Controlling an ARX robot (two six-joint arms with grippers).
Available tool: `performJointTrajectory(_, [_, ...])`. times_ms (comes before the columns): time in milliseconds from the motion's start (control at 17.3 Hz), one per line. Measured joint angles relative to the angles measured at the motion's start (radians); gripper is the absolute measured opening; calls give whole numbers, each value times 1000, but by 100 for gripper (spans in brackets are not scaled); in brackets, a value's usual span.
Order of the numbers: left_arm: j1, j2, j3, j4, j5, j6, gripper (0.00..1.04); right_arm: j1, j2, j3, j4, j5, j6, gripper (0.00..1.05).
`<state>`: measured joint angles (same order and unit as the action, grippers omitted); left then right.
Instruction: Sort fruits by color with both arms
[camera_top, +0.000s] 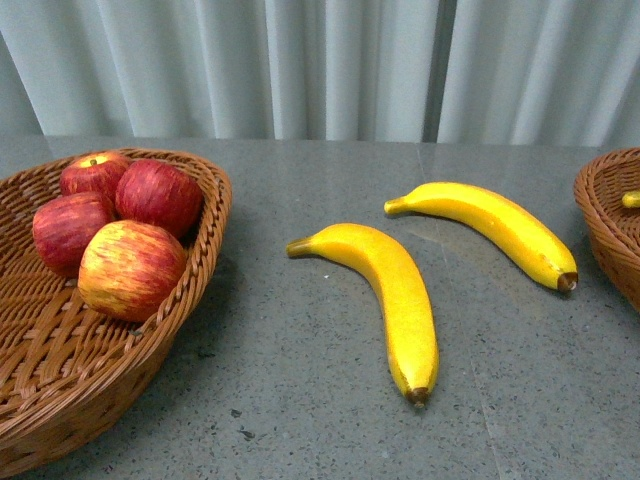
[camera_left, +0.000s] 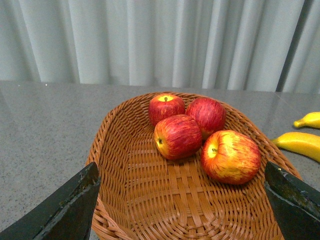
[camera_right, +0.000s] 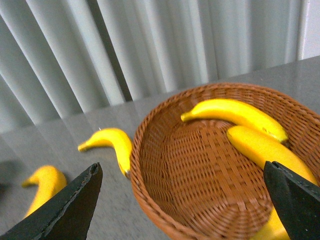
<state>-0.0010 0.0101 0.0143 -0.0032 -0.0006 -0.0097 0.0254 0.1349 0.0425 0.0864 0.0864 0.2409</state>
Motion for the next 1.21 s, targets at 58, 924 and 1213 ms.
performJointTrajectory(58, [0, 0, 0, -1, 0, 0, 98, 3, 102, 42, 106, 0, 49, 98])
performJointTrajectory(924, [0, 0, 0, 0, 0, 0, 98, 343, 924, 504, 543, 123, 2, 98])
performJointTrajectory(1213, [0, 0, 0, -1, 0, 0, 98, 590, 1503, 979, 262, 135, -142, 98])
